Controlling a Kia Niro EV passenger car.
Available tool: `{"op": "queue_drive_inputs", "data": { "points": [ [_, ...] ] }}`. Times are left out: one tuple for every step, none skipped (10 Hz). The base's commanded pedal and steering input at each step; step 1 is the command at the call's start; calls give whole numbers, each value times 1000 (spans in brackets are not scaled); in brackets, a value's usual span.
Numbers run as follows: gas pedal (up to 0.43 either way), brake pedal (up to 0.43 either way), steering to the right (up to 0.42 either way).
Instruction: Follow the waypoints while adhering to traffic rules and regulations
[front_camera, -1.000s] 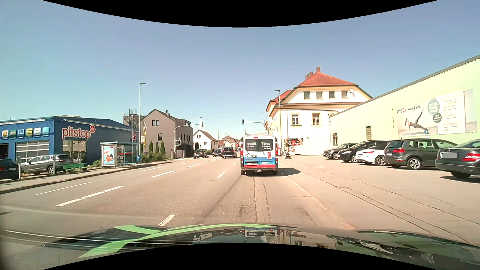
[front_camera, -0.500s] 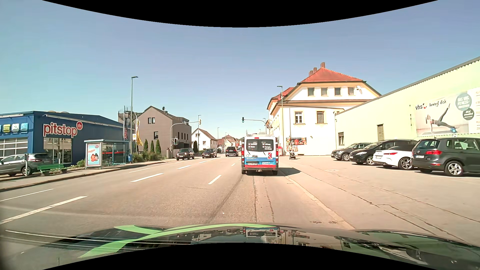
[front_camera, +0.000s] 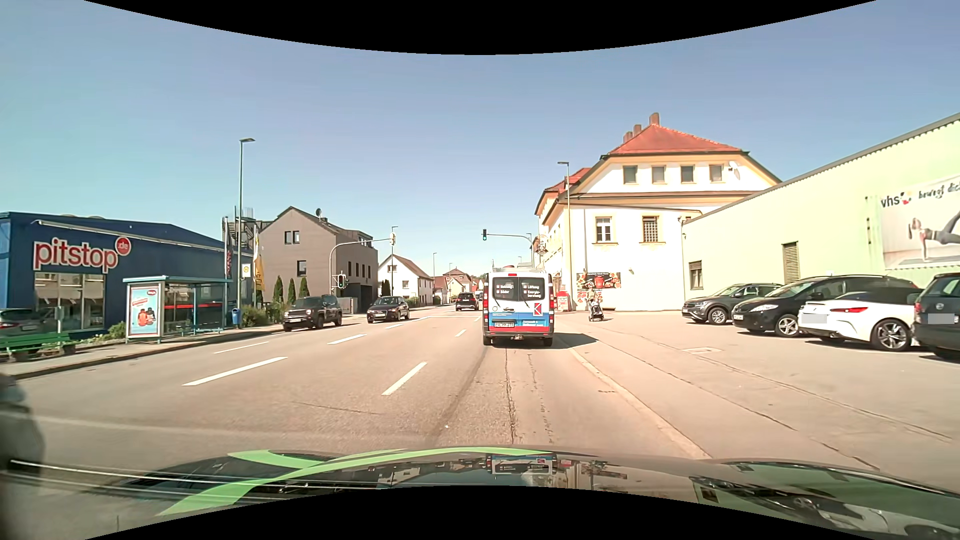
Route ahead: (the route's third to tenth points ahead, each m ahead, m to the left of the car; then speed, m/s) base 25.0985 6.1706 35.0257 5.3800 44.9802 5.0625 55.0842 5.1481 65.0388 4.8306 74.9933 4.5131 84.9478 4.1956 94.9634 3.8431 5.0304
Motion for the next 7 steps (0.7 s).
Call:
{"op": "queue_drive_inputs", "data": {
  "points": [
    [189,0,-5],
    [189,0,-5],
    [189,0,-5],
    [189,0,-5],
    [189,0,-5],
    [189,0,-5],
    [189,0,-4]
  ]
}}
